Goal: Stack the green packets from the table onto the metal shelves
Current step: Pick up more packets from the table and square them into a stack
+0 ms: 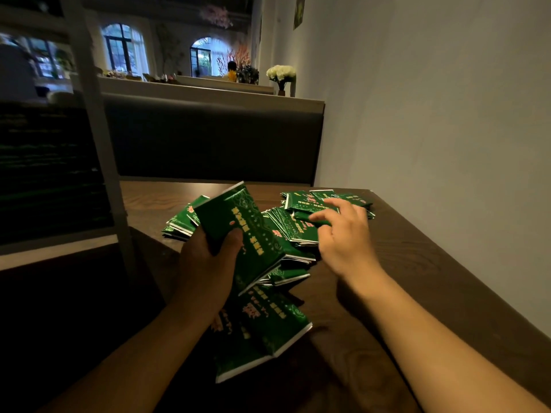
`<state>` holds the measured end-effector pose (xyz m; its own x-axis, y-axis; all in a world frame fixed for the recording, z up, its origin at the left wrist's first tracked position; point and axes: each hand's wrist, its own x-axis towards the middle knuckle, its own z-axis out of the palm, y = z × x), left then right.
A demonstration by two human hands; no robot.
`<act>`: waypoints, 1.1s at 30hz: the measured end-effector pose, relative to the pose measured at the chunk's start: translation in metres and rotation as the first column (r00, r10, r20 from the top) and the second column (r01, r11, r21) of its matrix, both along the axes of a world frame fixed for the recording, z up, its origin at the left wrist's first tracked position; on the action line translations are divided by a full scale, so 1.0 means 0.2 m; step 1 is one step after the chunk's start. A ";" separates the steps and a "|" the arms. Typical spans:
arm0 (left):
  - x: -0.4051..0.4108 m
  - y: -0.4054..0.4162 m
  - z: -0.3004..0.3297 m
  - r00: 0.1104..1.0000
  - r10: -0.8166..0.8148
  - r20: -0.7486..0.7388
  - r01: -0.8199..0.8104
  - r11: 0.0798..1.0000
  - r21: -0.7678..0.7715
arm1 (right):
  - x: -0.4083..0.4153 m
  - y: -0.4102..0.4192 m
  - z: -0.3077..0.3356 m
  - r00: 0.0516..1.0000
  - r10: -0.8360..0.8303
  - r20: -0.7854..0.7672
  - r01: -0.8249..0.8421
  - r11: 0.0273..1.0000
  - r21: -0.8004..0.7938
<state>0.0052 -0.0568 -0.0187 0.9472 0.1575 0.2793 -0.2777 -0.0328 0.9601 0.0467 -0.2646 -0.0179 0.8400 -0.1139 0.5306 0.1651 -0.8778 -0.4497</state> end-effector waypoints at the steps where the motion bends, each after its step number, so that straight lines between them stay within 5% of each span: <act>1: 0.00 0.00 0.00 1.000 0.007 0.007 -0.007 1.000 0.002 | 0.02 -0.05 -0.01 0.992 -0.085 -0.089 0.078 0.994 -0.083; 4: -0.02 -0.01 0.00 1.000 0.009 0.021 -0.009 0.999 0.034 | 0.08 -0.12 -0.04 0.944 -0.204 -0.258 0.125 0.948 -0.292; 11: -0.03 -0.01 0.01 0.999 0.007 0.038 -0.011 0.996 0.094 | 0.11 -0.12 -0.09 0.816 -0.212 -0.538 -0.003 0.928 -0.371; 20: -0.01 0.01 0.00 1.000 -0.013 0.023 0.012 0.999 0.033 | 0.00 -0.08 0.06 0.903 -0.256 -0.346 0.114 0.917 -0.382; 27: -0.01 0.01 0.00 0.999 -0.024 0.022 0.023 0.999 0.034 | -0.10 -0.03 0.13 0.982 -0.188 0.014 0.188 0.974 -0.128; 29: -0.02 0.01 0.00 0.999 -0.037 0.017 0.037 0.999 0.005 | -0.12 -0.02 0.15 0.987 -0.131 0.088 0.126 0.990 0.067; 31: -0.03 0.00 0.01 0.998 -0.056 0.015 0.056 0.998 -0.031 | -0.13 0.00 0.15 0.996 -0.038 0.086 0.002 0.925 0.379; 33: -0.03 0.00 0.02 0.997 -0.072 0.007 0.072 0.994 -0.082 | -0.13 0.03 0.15 0.993 0.093 0.079 -0.122 0.727 0.676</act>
